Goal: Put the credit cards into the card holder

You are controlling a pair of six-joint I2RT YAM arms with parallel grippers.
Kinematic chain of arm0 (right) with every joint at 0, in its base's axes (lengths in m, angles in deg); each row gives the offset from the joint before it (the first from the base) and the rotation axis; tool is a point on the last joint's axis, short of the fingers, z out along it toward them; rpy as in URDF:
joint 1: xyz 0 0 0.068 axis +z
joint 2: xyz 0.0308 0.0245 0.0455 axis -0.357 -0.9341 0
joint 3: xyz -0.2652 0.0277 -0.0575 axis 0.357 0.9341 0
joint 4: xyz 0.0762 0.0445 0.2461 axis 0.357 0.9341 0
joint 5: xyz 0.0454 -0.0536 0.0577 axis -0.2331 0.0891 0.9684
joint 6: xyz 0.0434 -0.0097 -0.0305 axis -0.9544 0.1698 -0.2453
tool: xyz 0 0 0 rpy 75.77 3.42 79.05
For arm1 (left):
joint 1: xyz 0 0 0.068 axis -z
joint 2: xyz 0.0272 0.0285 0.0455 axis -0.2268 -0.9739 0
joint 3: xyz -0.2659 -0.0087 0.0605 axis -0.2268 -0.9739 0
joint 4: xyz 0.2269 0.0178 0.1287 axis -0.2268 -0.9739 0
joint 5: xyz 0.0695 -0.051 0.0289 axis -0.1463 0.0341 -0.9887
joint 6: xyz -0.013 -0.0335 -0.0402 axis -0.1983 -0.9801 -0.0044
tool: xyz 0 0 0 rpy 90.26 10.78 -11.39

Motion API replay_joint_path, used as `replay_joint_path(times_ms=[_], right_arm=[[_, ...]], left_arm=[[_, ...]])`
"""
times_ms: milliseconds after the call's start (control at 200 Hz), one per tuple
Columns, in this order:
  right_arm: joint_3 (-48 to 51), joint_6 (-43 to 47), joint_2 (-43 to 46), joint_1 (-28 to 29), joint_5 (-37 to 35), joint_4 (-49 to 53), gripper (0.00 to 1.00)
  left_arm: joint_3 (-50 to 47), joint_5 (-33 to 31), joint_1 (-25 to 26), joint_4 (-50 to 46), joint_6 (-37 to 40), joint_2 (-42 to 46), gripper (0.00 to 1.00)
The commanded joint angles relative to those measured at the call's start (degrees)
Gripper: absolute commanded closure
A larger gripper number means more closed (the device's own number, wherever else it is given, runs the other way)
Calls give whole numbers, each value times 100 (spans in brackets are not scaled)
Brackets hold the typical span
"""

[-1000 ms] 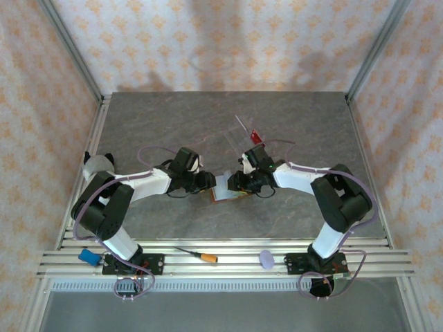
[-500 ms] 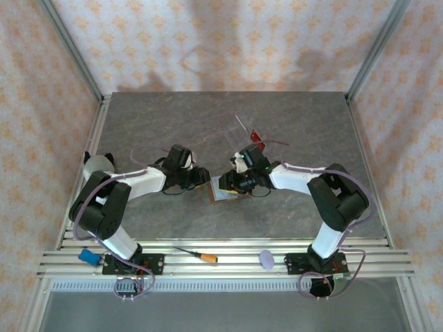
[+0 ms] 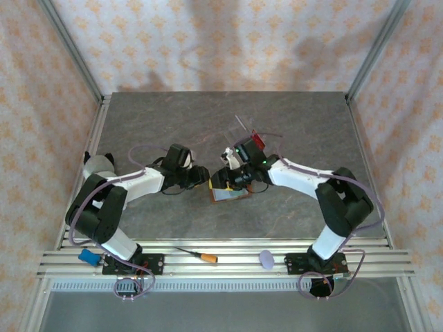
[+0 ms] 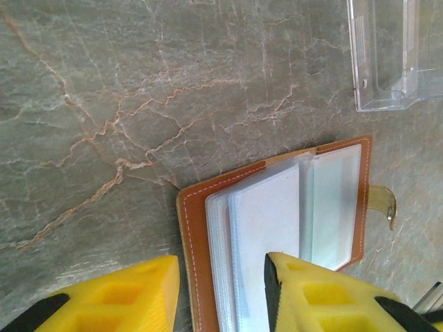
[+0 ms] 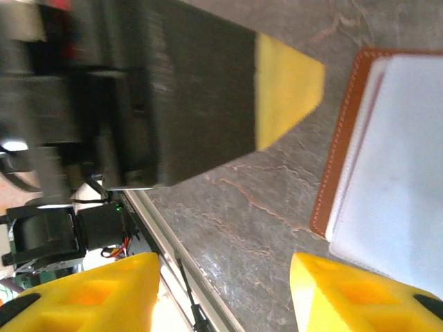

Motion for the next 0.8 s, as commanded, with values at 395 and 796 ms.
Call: replay_joint_path(times_ms=[395,796], right_arm=[[-1508,1573,988,-448,-3898,1996,1],[-3359,2133,-600,-1480,-4651,3258,1]], left_arm=[[-180,-1321,-69,-1657,727,1528,45],[-496,-1980,-77,-2609,1293,2972,1]])
